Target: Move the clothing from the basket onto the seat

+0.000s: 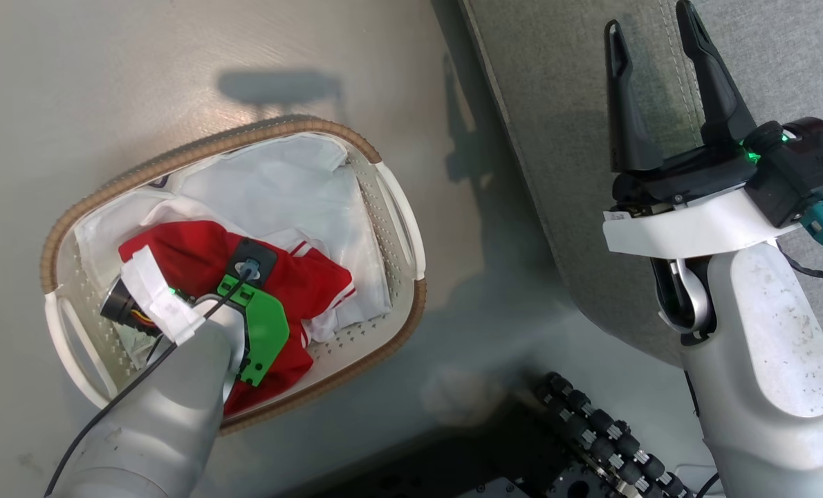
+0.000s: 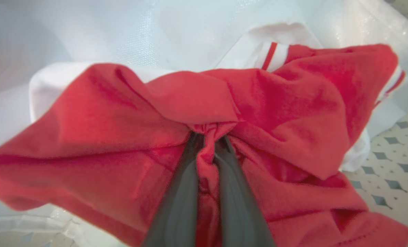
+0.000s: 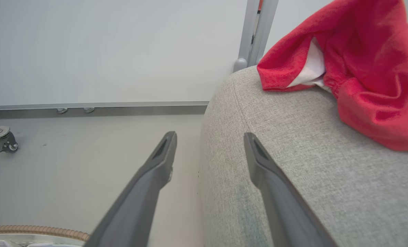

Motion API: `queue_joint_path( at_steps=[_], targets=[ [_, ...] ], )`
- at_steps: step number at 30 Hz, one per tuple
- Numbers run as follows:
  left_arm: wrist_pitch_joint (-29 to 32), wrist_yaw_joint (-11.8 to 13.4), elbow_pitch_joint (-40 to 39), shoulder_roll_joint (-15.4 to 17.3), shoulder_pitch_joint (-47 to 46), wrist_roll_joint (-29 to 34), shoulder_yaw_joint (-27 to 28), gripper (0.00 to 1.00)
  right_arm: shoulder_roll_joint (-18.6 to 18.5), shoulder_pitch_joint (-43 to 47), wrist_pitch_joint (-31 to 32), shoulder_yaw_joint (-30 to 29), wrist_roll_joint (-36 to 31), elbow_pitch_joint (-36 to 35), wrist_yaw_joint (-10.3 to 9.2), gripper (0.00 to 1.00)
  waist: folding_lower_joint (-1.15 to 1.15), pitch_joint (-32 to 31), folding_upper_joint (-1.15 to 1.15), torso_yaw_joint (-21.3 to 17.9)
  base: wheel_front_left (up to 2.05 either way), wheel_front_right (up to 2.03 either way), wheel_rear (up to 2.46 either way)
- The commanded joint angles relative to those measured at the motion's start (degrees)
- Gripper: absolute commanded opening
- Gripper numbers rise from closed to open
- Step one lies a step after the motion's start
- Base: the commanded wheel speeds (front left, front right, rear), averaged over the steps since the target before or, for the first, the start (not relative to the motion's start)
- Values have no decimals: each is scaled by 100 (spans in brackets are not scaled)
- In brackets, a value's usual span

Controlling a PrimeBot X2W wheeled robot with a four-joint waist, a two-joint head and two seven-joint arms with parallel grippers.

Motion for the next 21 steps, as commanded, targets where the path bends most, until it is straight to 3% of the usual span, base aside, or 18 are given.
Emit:
queue_joint_path(
  at_steps=[1,11,21],
  targets=[
    [-97,-23,18,3,86,-76,-3,0,-11,15,-9,-6,-32,26,-8,100,0,-107,0,72,0,0,0],
    [-1009,-304,-229,-178,325,-392,105,0,-14,211,-9,-47,-235,258,-8,100,0,-866,0,449,0,0,0],
    [-1294,-418,-1082,-166,711,-359,20,0,-15,742,-9,-211,-534,663,-8,100,0,-2083,0,919,0,0,0]
  ],
)
